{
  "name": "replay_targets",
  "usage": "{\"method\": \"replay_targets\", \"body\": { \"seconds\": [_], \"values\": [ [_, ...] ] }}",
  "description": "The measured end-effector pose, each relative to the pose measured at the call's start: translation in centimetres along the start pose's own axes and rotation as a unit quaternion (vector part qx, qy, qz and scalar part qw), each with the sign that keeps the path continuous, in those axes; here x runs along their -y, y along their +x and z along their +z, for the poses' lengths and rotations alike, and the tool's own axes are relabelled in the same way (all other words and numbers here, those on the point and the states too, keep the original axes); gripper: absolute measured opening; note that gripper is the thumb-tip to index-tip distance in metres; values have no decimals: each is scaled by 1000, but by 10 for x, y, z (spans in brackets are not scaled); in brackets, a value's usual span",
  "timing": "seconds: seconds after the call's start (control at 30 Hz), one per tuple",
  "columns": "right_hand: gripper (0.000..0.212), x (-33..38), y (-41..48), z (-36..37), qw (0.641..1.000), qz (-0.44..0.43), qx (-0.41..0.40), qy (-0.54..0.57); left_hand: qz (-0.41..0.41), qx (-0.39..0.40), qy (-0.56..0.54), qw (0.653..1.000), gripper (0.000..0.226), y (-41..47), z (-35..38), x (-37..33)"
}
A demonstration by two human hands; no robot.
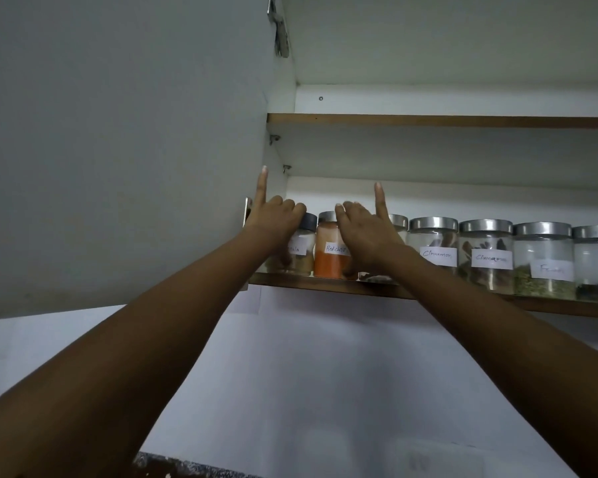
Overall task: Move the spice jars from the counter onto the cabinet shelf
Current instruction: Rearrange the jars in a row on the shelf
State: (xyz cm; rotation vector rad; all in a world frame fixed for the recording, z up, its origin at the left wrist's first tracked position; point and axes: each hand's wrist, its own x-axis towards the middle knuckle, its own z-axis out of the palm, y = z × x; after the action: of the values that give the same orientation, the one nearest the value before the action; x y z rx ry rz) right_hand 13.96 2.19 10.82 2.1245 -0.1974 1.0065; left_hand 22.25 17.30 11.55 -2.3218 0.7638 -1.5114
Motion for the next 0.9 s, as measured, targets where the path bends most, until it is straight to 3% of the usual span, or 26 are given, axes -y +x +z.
{"method": "replay_targets", "body": {
  "seconds": [0.3,0.7,0.9],
  "values": [
    [108,2,10,2,1000,-17,15,-3,-11,42,-12,999,92,4,2,7],
    [96,4,25,6,999,-33,39,0,31,58,13,998,86,20,9,5],
    [71,10,42,28,999,-23,44,-16,26,60,63,996,79,36,29,-4]
  ]
}}
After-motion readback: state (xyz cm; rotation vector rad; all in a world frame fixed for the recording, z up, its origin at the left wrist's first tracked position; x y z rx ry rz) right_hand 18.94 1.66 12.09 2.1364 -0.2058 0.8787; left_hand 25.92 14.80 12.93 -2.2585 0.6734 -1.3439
